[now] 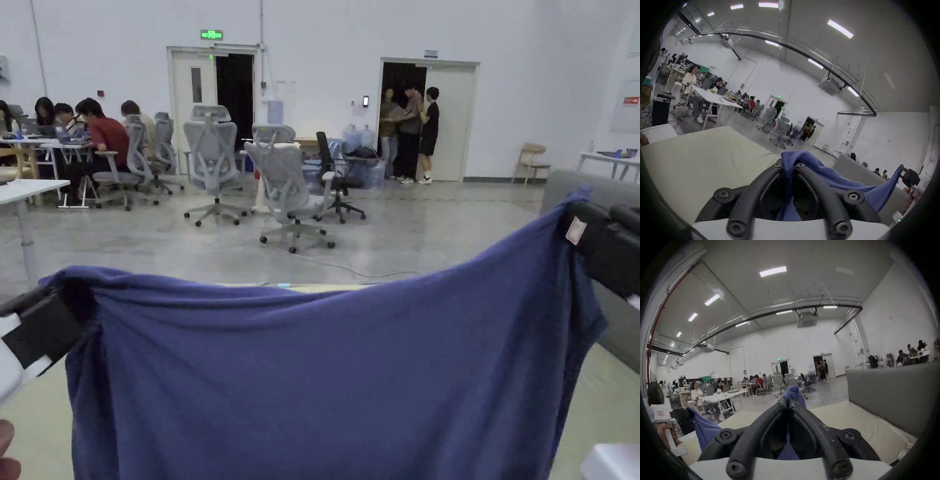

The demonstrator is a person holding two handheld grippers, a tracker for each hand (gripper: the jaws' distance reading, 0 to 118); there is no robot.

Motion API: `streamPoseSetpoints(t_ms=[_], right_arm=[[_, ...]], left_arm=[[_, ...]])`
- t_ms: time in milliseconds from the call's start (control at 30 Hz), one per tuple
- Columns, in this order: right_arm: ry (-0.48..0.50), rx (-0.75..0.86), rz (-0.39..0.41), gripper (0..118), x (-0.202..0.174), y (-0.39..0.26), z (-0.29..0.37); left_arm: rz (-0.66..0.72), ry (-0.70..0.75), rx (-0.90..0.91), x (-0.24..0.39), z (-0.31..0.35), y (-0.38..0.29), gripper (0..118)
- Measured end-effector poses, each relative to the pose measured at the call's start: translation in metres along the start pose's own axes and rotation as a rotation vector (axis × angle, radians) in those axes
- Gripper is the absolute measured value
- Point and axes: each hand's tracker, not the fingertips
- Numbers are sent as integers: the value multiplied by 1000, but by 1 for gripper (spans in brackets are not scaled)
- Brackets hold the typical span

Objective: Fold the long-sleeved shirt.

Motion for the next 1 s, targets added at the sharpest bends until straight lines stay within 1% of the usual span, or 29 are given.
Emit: streamPoseSetpoints(t_ms=[33,133,200,267,333,367,400,433,467,533,567,600,633,667,800,900,1000], right_arm=[[0,0,0,4,0,0,0],[-7,4,-6,4,4,35,-41],[-16,-11,-14,4,8,61,-71],[-54,-36,0,4,11,79,-106],[-89,-62,8,4,18,98,-139],[-101,-71,-4,4,21,104,-157],[-102,-84,-20,4,24,110,-177],[-110,-107,-16,4,30,116,-194],[-124,-128,-37,4,32,120,-213],[-129,-156,-22,4,31,124,-250],[-128,-168,-24,4,39,126,-269],[-149,-207,3,4,39,128,-285],[-154,-198,-9,4,39,128,-297],[-161,-206,16,4,38,126,-309],[-193,-212,62,4,41,115,-351],[-211,-225,96,4,47,94,-375],[-231,-288,112,4,57,56,-399]], left_arm=[[0,0,0,0,0,0,6],[-1,-26,7,3,-31,39,6],[-56,-42,15,9,-54,65,6],[-101,-62,-2,7,-80,91,6],[-88,-85,-31,3,-105,118,6],[-90,-96,-45,1,-120,131,6],[-107,-90,-48,1,-135,141,6],[-124,-78,-51,0,-150,148,6],[-157,-77,-76,-3,-168,157,6],[-216,-60,-102,-10,-202,171,6],[-242,-47,-100,-14,-218,175,6],[-239,-44,-104,-19,-234,178,6],[-243,-50,-111,-24,-246,181,6],[-241,-57,-117,-30,-259,183,6],[-295,-48,-122,-48,-304,176,6],[-352,-25,-144,-64,-334,162,6],[-382,-2,-194,-84,-359,136,6]])
